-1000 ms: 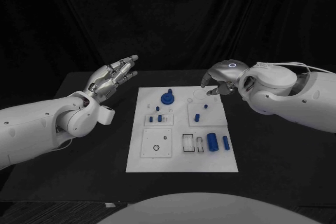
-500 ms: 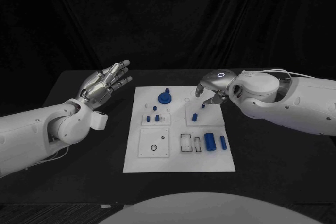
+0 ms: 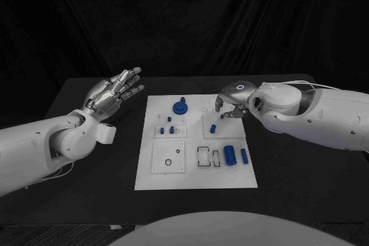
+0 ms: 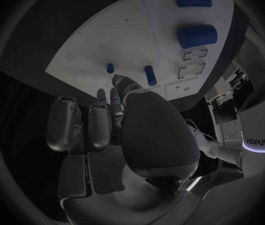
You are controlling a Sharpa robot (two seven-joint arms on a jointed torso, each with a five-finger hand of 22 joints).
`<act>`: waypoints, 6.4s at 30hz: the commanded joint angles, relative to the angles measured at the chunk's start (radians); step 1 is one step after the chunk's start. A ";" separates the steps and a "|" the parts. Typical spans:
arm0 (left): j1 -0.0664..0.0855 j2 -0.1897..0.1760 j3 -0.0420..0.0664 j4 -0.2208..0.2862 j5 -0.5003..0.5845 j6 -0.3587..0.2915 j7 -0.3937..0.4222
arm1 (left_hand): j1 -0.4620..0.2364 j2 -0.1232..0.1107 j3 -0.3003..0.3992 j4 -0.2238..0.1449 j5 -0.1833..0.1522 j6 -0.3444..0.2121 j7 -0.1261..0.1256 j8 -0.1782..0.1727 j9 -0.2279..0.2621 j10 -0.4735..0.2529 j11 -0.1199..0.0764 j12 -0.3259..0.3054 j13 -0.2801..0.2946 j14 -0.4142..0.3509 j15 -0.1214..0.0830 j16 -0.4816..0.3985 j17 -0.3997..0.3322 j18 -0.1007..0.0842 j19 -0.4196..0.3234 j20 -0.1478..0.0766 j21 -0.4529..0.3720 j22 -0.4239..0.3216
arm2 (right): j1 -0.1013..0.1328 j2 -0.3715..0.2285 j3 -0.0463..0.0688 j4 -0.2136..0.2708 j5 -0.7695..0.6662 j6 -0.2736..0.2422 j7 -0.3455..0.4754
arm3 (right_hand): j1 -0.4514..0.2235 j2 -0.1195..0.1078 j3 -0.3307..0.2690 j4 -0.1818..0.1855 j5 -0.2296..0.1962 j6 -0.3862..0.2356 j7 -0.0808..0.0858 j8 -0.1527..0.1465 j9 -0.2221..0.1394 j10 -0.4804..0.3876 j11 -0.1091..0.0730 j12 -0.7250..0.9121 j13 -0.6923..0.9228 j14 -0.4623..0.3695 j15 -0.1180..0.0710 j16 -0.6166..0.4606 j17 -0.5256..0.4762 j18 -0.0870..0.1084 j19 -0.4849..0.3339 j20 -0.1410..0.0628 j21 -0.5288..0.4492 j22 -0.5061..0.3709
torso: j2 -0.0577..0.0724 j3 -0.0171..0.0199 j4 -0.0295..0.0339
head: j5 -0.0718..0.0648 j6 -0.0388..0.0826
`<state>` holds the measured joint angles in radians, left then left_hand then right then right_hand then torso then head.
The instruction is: Assemble the parts on the task board
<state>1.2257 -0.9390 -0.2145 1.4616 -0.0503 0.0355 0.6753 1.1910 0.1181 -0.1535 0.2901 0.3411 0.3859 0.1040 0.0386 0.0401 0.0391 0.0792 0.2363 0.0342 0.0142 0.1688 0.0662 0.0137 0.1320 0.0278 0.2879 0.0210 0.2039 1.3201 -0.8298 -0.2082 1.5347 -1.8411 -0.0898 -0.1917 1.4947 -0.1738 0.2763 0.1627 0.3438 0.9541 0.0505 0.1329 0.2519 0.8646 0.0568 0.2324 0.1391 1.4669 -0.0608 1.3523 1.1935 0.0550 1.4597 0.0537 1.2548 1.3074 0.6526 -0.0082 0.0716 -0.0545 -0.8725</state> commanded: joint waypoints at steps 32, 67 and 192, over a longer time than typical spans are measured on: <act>-0.002 0.015 0.001 -0.017 0.010 -0.002 0.139 | 0.117 0.015 -0.052 0.000 0.114 0.089 0.046 0.014 0.008 0.047 0.053 0.091 0.007 0.023 0.047 0.079 0.011 -0.029 0.061 0.008 0.022 0.083 | -0.055 0.042 0.001 -0.085 -0.013 -0.067 0.059 | -0.029 -0.004 0.078 -0.036 0.028 0.033 0.002 0.019 0.033 0.088 -0.002 0.044 -0.003 0.037 0.007 0.010 0.003 0.013 0.006 0.000 -0.012 0.172 | -0.001 -0.0003 0.0000 | 0.005 0.000; -0.015 0.022 0.001 -0.030 0.010 0.015 0.116 | 0.182 0.024 -0.046 -0.007 0.187 0.096 0.060 0.014 0.008 0.053 0.069 0.091 0.007 0.022 0.051 0.090 0.012 -0.059 0.086 0.007 0.029 0.098 | 0.017 -0.019 0.001 -0.015 -0.013 -0.227 0.072 | -0.042 0.013 0.143 -0.101 0.007 0.135 0.046 0.082 0.111 0.258 -0.018 0.076 0.006 0.037 0.003 0.018 0.015 0.012 0.002 -0.007 -0.015 0.173 | -0.002 -0.0014 -0.0007 | 0.020 0.000; -0.038 0.050 0.001 -0.051 0.010 0.046 0.102 | 0.230 0.034 -0.035 -0.005 0.205 0.216 0.099 0.048 0.021 0.081 0.109 0.132 0.012 0.035 0.044 0.121 0.016 -0.063 0.104 0.006 0.034 0.103 | -0.137 0.236 0.001 0.080 -0.019 -0.027 0.101 | -0.056 0.009 0.180 -0.129 0.000 0.085 0.080 -0.010 0.058 0.289 0.005 0.038 0.004 0.023 0.042 0.010 -0.003 0.018 -0.013 0.030 -0.039 0.167 | -0.002 -0.0020 0.0000 | 0.114 0.000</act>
<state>1.1896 -0.8915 -0.2144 1.4102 -0.0454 0.0681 0.6781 1.4140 0.1512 -0.1940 0.2839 0.5416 0.5968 0.1716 0.0830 0.0603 0.1194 0.1803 0.3671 0.0455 0.0452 0.2126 0.1857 0.0292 0.0839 0.1261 0.2966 0.0484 0.3080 1.1872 -0.5949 -0.2071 1.6157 -1.8531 -0.1324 -0.0787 1.4419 -0.1688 0.4563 0.0368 0.3468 1.0395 0.1255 0.1251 0.3104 1.1472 0.0669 0.2749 0.1417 1.4666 -0.0241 1.3677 1.1910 0.0547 1.4497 0.0774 1.2220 1.3074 0.6500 -0.0103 0.0716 0.0594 -0.8725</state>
